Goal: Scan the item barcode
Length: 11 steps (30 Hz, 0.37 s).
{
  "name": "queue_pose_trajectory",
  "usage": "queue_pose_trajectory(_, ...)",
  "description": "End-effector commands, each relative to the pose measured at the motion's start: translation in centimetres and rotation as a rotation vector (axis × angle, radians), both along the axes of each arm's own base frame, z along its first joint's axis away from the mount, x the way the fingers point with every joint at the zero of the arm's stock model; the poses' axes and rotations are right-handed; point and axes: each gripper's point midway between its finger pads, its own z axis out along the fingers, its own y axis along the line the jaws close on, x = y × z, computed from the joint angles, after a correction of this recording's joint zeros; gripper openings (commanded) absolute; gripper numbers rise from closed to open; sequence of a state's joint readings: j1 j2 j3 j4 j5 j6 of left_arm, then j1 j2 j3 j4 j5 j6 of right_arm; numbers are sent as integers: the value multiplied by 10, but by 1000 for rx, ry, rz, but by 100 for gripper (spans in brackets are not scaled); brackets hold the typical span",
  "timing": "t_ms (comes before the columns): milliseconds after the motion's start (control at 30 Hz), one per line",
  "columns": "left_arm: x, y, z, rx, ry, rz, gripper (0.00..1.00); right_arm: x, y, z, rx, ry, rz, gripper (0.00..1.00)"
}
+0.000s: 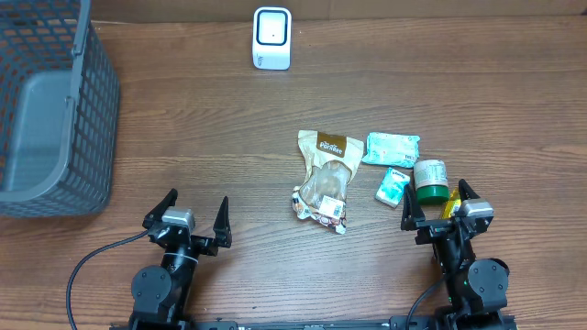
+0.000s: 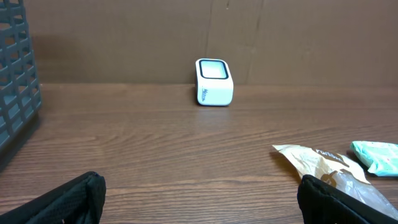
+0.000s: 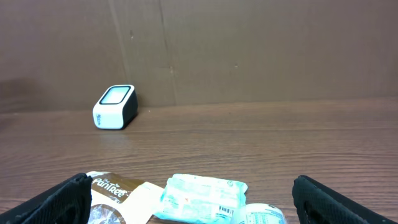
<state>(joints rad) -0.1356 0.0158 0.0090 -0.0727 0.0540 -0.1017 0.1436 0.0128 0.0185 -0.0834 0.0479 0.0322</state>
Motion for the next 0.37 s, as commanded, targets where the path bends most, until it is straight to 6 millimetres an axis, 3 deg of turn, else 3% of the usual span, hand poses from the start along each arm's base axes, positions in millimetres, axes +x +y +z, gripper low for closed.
queue_pose_trajectory(0, 0, 3, 0, -10, -3, 15, 99, 0, 0, -2, -3, -2, 2, 100)
queue_pose_trajectory(333, 0, 3, 0, -10, -3, 15, 100, 0, 0, -2, -3, -2, 2, 100)
